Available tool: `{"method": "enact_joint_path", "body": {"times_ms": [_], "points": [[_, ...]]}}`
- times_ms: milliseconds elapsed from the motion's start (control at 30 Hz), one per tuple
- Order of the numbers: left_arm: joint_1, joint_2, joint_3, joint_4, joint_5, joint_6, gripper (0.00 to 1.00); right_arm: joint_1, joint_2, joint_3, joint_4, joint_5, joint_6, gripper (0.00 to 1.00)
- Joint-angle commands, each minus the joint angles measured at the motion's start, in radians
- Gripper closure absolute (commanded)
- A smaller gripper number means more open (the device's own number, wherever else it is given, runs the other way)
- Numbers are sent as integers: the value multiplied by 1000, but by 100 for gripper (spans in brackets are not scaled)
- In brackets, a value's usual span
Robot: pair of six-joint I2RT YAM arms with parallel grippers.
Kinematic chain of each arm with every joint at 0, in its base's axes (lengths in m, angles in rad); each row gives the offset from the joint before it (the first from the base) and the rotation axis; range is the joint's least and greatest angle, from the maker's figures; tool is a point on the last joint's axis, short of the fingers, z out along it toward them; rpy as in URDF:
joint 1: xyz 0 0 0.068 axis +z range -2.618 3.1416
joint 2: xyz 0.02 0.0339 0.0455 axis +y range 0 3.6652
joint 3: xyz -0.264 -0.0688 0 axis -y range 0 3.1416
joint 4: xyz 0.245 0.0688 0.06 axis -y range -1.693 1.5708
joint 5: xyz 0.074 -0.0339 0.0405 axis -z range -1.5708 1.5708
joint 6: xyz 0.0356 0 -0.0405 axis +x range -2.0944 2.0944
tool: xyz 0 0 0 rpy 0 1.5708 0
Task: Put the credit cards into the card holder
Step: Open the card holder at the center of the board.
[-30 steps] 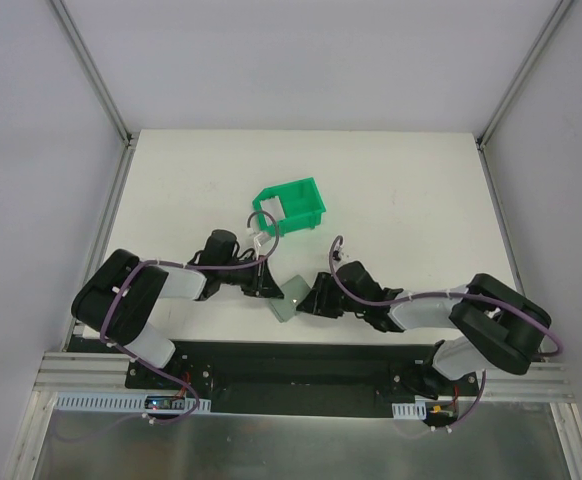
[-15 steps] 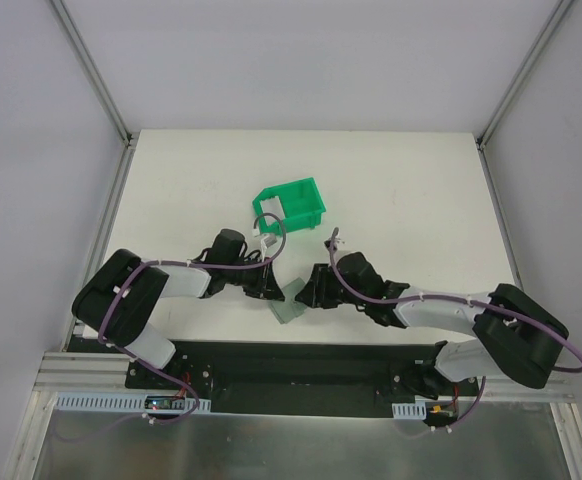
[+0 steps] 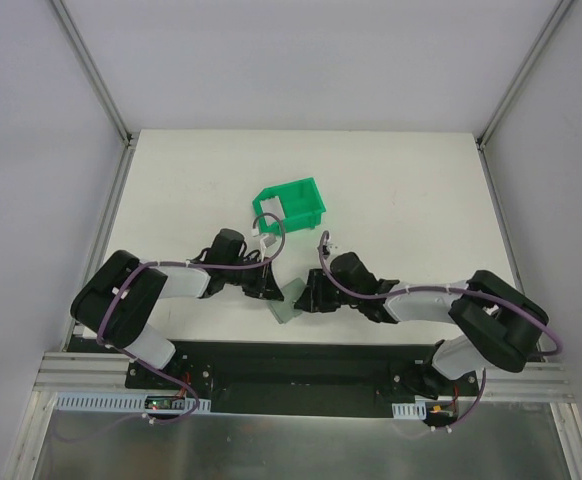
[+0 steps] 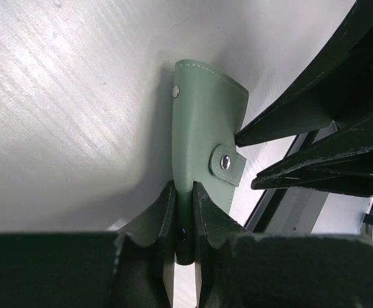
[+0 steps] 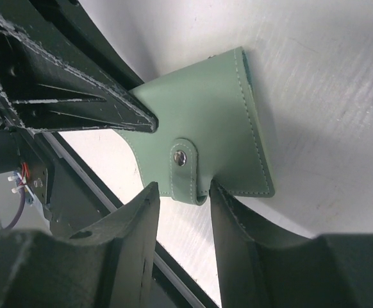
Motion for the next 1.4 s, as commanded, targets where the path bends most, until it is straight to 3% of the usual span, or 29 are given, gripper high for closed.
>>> {"method": "enact_joint_path", "body": {"times_ms": [0, 300, 600, 1033, 1233, 1367], "points": [[-9, -23, -6, 3, -31, 6, 100, 3, 50, 42, 63, -83, -10, 61], [-11, -31, -25, 24, -46, -12, 100, 7, 32, 44, 68, -74, -6, 67], [-11, -66, -26, -2, -72, -9, 100, 4, -164, 32, -72, 75, -62, 60], [-11, -85, -16, -5, -61, -18, 100, -3, 58, 97, 13, -61, -27, 61], [-11, -94, -22, -7, -66, -17, 100, -3, 75, 96, 20, -75, -29, 61], [-11, -96, -22, -2, -69, -23, 100, -3, 80, 107, 53, -115, -33, 67]]}}
